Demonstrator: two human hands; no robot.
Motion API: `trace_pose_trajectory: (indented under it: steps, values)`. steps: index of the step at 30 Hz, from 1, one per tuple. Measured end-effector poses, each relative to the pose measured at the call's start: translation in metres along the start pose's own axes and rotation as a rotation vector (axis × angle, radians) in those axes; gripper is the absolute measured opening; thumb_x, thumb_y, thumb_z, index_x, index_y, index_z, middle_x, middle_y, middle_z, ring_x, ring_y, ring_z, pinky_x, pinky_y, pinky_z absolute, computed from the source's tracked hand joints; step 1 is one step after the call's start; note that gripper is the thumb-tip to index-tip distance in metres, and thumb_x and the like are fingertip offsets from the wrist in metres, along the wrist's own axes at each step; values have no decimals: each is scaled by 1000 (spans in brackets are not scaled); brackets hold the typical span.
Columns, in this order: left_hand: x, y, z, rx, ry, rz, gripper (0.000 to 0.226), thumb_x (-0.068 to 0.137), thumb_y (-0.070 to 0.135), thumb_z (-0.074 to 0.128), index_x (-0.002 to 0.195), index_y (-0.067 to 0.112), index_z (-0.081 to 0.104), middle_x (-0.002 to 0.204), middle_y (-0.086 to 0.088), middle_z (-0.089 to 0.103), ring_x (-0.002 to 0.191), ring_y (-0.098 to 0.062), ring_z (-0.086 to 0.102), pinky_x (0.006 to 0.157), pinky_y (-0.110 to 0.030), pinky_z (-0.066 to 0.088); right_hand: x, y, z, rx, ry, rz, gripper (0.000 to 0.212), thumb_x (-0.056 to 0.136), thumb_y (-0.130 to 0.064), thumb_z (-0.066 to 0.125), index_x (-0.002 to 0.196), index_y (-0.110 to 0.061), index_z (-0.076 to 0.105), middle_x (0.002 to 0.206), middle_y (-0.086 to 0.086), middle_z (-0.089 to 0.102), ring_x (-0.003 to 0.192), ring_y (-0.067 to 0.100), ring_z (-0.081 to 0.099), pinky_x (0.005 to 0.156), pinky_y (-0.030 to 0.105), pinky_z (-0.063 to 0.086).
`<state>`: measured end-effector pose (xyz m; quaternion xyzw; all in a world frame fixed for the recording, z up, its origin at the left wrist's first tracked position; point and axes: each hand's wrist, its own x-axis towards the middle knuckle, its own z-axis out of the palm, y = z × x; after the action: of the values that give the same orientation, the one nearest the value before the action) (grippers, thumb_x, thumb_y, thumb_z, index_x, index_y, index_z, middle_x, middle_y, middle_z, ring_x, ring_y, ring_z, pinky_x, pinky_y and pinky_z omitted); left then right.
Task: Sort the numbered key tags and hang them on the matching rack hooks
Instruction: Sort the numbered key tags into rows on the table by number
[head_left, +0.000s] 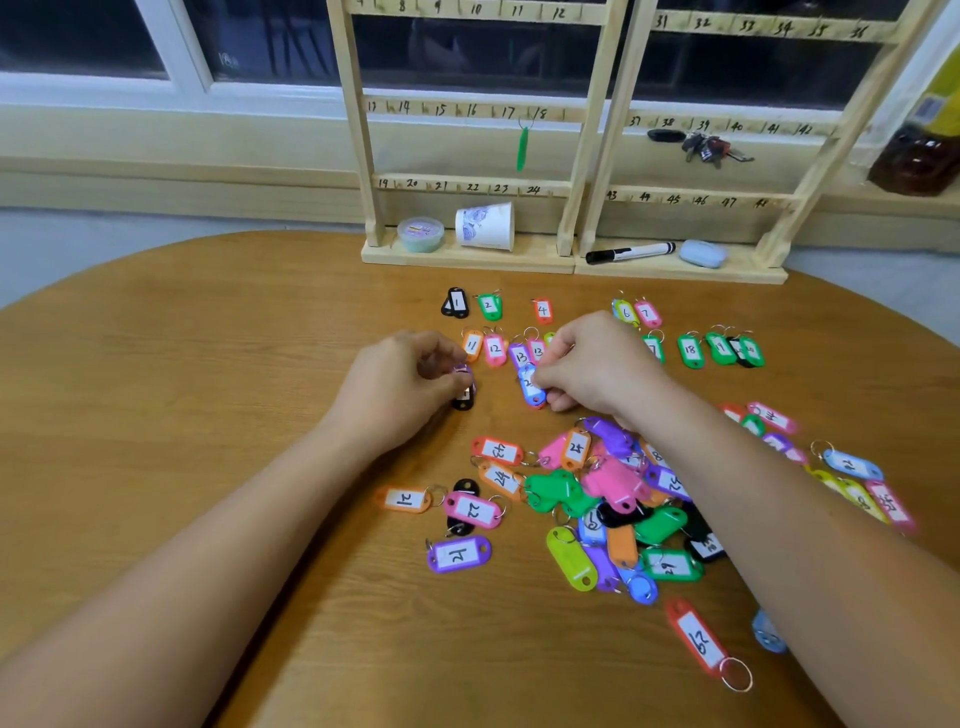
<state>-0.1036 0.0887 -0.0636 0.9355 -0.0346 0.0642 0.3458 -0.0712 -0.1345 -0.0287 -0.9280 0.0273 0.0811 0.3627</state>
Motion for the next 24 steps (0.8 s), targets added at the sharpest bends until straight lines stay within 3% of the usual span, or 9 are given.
trace_pose_trajectory:
  steps: [3, 11, 15, 18, 22, 24]
  values:
    - [3, 0, 0, 52, -19, 17, 21, 90, 42, 81, 111, 39, 78, 96, 13, 63, 88, -2, 60, 69, -17, 42, -1, -1, 1, -43, 1, 1, 4, 90, -10, 76, 91, -7, 74, 65, 6, 76, 59, 14, 77, 73, 37, 67]
    - [7, -1, -4, 37, -100, -25, 12, 90, 37, 84, 99, 34, 78, 86, 14, 74, 88, 2, 63, 65, -10, 38, -4, -1, 2, -119, -27, -28, 2, 90, -10, 75, 88, -9, 74, 61, 4, 75, 55, 13, 75, 71, 35, 67]
    - [-5, -2, -5, 17, -129, -29, 10, 89, 38, 85, 93, 34, 77, 83, 14, 74, 86, 4, 63, 65, -11, 38, -7, -1, 2, -101, -24, -32, 6, 92, -10, 73, 87, -6, 74, 63, 7, 75, 55, 17, 75, 62, 31, 65]
    - [-18, -2, -5, 21, -161, -14, 10, 88, 40, 85, 92, 36, 77, 81, 16, 74, 85, 8, 61, 65, -9, 38, -11, 2, -2, -56, -1, -46, 13, 95, -14, 70, 86, -5, 73, 68, 9, 76, 56, 22, 75, 60, 35, 66]
    - [-32, -1, -7, 32, -186, -6, 9, 88, 41, 84, 91, 38, 77, 82, 18, 74, 83, 8, 62, 64, -11, 38, -22, 8, -5, -79, 71, -136, 13, 93, -19, 69, 81, -15, 73, 67, 0, 74, 57, 21, 73, 64, 40, 65]
    - [-35, -1, -9, 30, -182, -1, 10, 88, 41, 85, 92, 38, 77, 82, 20, 74, 83, 8, 62, 64, -10, 38, -30, 9, -2, -85, 92, -186, 13, 89, -18, 70, 77, -20, 73, 64, -7, 68, 58, 13, 66, 60, 32, 57]
